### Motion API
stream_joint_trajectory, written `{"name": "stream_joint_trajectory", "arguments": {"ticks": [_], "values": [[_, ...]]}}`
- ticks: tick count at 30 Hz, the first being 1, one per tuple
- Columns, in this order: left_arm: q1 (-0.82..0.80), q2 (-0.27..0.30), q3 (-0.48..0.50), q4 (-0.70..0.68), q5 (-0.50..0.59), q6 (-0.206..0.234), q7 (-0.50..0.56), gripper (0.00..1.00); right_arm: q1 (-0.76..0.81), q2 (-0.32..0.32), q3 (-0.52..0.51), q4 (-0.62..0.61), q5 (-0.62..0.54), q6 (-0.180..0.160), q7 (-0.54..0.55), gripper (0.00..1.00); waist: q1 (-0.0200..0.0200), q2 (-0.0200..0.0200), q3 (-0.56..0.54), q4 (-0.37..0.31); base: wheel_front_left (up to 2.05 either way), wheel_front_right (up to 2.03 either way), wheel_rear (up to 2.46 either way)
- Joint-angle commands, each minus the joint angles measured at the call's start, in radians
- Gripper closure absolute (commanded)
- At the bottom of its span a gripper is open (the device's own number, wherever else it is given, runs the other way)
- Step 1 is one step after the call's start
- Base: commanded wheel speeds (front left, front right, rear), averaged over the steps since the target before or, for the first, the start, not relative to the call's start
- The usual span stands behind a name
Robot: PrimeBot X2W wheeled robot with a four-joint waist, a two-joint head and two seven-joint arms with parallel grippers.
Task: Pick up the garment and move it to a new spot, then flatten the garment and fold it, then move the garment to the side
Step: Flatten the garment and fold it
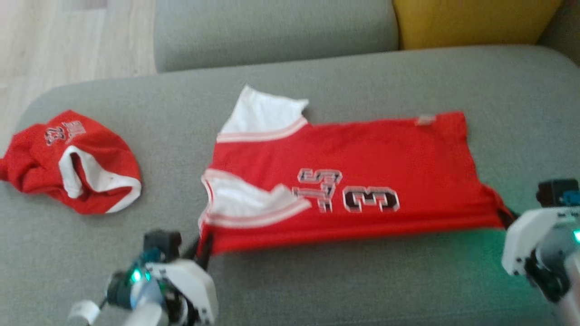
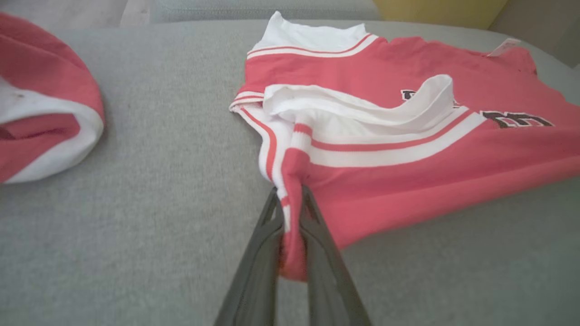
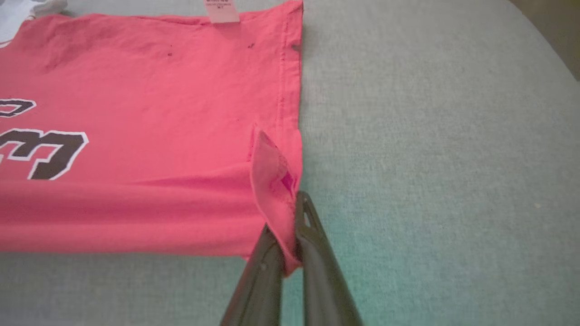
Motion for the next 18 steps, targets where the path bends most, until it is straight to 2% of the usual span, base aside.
{"name": "stream_joint_trajectory", "arguments": {"ticks": [1,7,8,9,10,11,18], "values": [[0.01,0.05,0.027,-0.056,-0.008,-0.001,0.035,1.0,0.022,-0.067,0.011,-0.053,0.031,-0.001,0.046,1.0,0.0,-0.0001,-0.029,0.009,0.0,0.0,0.0],[0.103,0.083,-0.003,-0.155,-0.031,0.002,0.147,1.0,0.102,-0.1,-0.001,-0.136,0.084,-0.001,0.151,1.0,0.0,-0.0001,-0.041,0.005,0.0,0.0,0.0],[0.11,0.087,-0.002,-0.168,-0.033,0.006,0.152,0.77,0.112,-0.1,-0.007,-0.147,0.085,-0.001,0.159,0.58,0.0,-0.0001,-0.04,0.004,0.0,0.0,0.0],[0.11,0.087,-0.002,-0.168,-0.033,0.006,0.152,0.77,0.112,-0.1,-0.007,-0.147,0.085,-0.001,0.159,0.58,0.0,-0.0001,-0.04,0.004,0.0,0.0,0.0],[0.114,0.091,0.001,-0.18,-0.03,0.015,0.151,0.08,0.118,-0.098,-0.016,-0.162,0.083,-0.001,0.155,0.0,0.0,-0.0001,-0.039,0.002,0.0,0.0,0.0],[0.115,0.091,0.008,-0.191,-0.031,0.023,0.143,0.0,0.121,-0.089,-0.035,-0.176,0.08,-0.001,0.145,0.0,0.0,-0.0001,-0.037,0.0,0.0,0.0,0.0],[0.069,0.064,0.074,-0.237,-0.037,0.061,0.011,0.0,0.112,-0.003,-0.106,-0.304,0.033,-0.001,0.014,0.0,0.0,-0.0001,-0.011,-0.023,0.0,0.0,0.0]]}}
